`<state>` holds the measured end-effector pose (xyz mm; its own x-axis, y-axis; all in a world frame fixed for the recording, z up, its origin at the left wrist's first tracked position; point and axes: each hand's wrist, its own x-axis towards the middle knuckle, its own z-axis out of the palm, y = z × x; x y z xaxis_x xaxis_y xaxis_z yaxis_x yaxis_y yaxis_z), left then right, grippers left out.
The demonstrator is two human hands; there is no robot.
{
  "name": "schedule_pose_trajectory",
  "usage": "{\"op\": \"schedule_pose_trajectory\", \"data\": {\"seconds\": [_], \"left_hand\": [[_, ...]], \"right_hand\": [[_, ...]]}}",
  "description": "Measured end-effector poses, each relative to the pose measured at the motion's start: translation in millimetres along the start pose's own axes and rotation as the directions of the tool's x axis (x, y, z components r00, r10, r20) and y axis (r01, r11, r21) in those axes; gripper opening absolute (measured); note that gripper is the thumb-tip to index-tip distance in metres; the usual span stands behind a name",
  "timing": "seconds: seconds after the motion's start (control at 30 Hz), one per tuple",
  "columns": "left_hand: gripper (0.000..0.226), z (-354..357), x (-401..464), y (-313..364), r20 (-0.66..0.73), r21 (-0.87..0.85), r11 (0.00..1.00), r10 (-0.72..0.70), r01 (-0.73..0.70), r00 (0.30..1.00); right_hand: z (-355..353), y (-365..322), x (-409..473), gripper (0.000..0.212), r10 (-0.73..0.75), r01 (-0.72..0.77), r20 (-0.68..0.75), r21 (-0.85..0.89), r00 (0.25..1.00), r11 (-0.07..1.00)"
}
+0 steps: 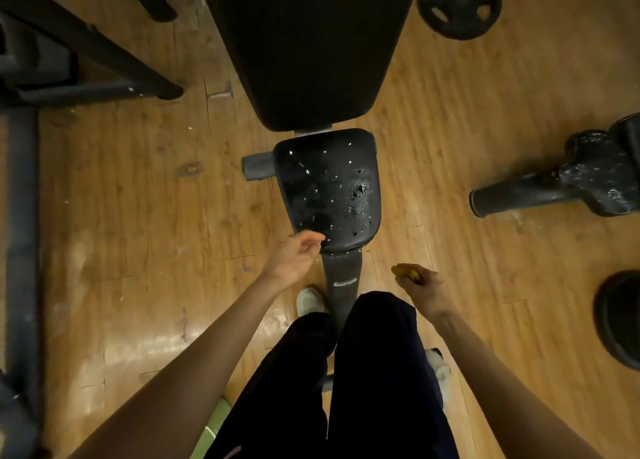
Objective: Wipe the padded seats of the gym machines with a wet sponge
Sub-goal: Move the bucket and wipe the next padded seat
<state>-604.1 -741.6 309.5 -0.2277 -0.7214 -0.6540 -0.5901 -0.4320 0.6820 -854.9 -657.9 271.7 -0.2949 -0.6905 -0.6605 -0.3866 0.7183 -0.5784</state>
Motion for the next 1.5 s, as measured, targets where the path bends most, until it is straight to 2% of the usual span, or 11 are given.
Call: {"op": "schedule_pose_trajectory", "data": {"seconds": [0.2,0.33,0.6,0.77,0.97,1.07,1.27,1.37,1.5], "left_hand": [[0.029,13,42,5,-0.032,-0.019,1.0,-0.015,0.015,0.999],[0.028,24,69,6,-0.112,-0.063,0.998,-0.028,0.021,0.993],[0.03,50,148,-6,-0.275,-0.074,0.997,-0.035,0.015,0.961],[0.037,64,198,-13,-0.39,0.04,0.999,0.048,-0.035,0.92],[0.045,63,242,-38,-0.461,0.258,0.962,0.209,-0.096,0.862],[0.048,51,256,-51,-0.474,0.351,0.927,0.297,-0.132,0.829],[0.049,40,271,-78,-0.438,0.478,0.858,0.421,-0.191,0.794],[0.051,39,272,-86,-0.404,0.521,0.827,0.459,-0.214,0.791],[0.052,39,274,-91,-0.394,0.522,0.823,0.466,-0.224,0.793]], "right_hand": [[2,-45,50,0.024,-0.142,0.142,-0.006,0.005,0.99,0.99],[-1,-72,89,0.025,-0.24,0.24,0.009,-0.013,0.971,0.971],[10,-86,192,0.033,-0.332,0.334,0.049,-0.067,0.942,0.94],[25,-84,239,0.038,-0.475,0.476,0.043,-0.118,0.879,0.871],[45,-96,292,0.038,-0.638,0.625,-0.091,-0.141,0.764,0.768],[55,-116,325,0.038,-0.667,0.648,-0.146,-0.161,0.73,0.745],[83,-117,373,0.042,-0.715,0.644,-0.117,-0.354,0.689,0.678],[88,-94,359,0.044,-0.751,0.667,-0.133,-0.38,0.646,0.641],[88,-55,321,0.049,-0.747,0.663,-0.093,-0.397,0.659,0.634]]}}
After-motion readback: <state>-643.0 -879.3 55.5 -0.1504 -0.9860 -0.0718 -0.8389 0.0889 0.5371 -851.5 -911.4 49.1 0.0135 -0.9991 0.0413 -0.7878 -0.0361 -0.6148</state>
